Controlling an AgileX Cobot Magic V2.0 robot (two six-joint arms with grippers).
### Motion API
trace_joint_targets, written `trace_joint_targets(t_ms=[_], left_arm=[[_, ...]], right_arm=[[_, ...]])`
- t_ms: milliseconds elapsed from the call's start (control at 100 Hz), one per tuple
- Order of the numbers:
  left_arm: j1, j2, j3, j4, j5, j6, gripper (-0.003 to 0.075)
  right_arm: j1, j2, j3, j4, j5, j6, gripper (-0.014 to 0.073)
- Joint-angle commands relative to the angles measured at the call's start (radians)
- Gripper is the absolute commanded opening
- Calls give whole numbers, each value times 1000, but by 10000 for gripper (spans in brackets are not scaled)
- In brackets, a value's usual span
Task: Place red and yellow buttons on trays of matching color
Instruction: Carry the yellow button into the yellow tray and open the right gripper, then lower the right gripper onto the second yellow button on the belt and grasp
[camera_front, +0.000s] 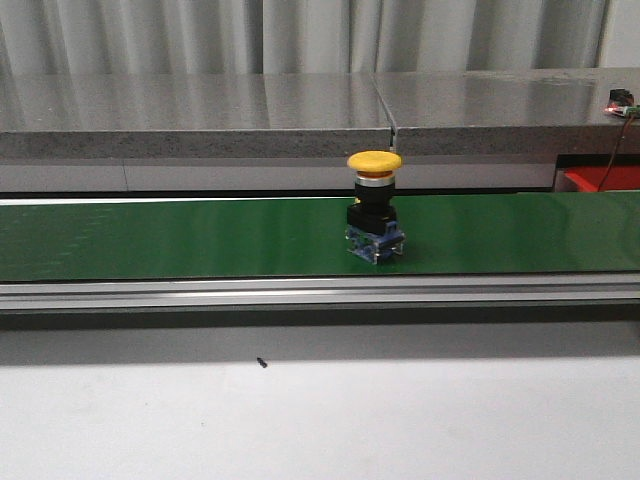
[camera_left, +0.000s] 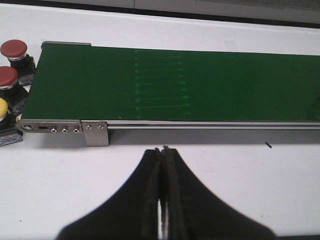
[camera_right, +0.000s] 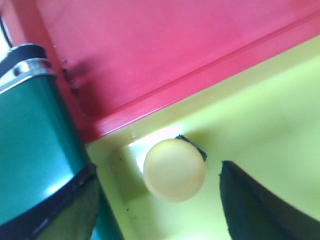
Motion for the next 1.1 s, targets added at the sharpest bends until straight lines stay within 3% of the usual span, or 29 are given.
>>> trace_joint_targets(t_ms=[0, 380, 740, 1090], left_arm=[[-7, 10, -24, -13, -64, -4, -20], [-7, 10, -24, -13, -64, -4, -20], [-7, 10, -24, -13, -64, -4, -20], [-7, 10, -24, -13, -64, -4, -20]], right_arm=[[16, -81, -13, 7, -39, -22, 507], [248, -200, -13, 4, 54, -120, 507], [496, -216, -13, 3, 228, -192, 507], [636, -180, -13, 21, 218, -338, 507]])
